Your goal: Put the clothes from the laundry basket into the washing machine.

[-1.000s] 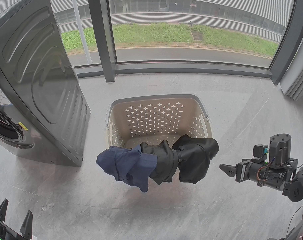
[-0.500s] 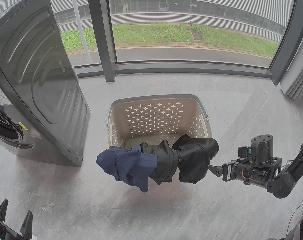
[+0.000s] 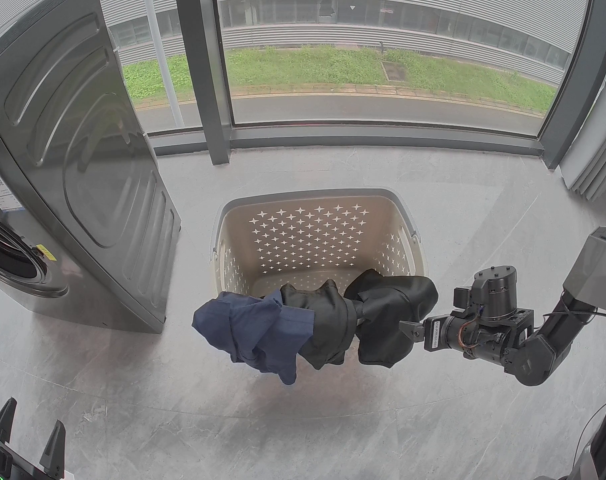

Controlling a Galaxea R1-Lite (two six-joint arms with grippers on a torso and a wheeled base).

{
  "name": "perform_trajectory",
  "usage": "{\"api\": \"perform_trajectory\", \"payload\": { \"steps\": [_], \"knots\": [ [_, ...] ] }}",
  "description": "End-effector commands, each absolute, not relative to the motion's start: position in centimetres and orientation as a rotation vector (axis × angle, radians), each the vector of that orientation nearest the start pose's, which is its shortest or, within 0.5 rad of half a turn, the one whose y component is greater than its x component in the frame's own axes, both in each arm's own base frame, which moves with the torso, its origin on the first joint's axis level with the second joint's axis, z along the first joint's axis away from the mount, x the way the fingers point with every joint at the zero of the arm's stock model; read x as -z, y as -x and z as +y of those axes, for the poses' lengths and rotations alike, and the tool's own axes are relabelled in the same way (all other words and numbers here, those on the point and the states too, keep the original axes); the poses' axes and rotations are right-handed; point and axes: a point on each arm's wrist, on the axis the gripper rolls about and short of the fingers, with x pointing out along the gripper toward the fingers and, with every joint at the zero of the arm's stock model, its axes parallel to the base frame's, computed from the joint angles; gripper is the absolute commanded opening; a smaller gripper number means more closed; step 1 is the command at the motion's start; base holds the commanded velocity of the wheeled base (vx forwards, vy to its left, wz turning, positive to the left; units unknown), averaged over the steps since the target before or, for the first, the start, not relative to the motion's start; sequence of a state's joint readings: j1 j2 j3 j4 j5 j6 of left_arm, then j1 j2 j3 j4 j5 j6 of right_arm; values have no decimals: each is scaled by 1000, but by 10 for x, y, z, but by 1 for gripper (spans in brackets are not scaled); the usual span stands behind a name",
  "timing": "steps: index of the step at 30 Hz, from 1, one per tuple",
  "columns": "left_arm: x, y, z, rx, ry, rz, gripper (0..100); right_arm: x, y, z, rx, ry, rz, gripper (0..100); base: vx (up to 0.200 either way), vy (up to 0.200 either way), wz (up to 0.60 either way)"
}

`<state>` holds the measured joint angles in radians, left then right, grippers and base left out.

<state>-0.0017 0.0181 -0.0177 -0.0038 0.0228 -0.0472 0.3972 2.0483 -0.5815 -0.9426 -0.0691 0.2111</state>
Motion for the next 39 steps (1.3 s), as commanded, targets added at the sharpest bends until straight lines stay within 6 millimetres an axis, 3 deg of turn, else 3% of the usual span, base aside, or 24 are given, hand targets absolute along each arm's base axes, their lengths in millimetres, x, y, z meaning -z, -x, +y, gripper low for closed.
{"api": "perform_trajectory", "payload": {
  "steps": [1, 18, 19, 31, 37, 39],
  "knots": [
    [-77, 22, 1, -22, 48, 1, 100, -34, -306, 125, -257, -80, 563, 100, 0, 0, 0],
    [-77, 22, 1, -22, 48, 1, 100, -21, -326, 141, -273, -110, 492, 100, 0, 0, 0],
    [-77, 22, 1, -22, 49, 1, 100, -21, -326, 142, -274, -111, 489, 0, 0, 0, 0],
    [-76, 22, 1, -22, 49, 3, 100, -24, -322, 142, -292, -118, 458, 0, 0, 0, 0],
    [-76, 22, 1, -22, 49, 3, 100, -49, -293, 145, -341, -121, 423, 0, 0, 0, 0],
    [-76, 22, 1, -22, 49, 3, 100, -76, -272, 146, -381, -136, 365, 0, 0, 0, 0]
  ]
}}
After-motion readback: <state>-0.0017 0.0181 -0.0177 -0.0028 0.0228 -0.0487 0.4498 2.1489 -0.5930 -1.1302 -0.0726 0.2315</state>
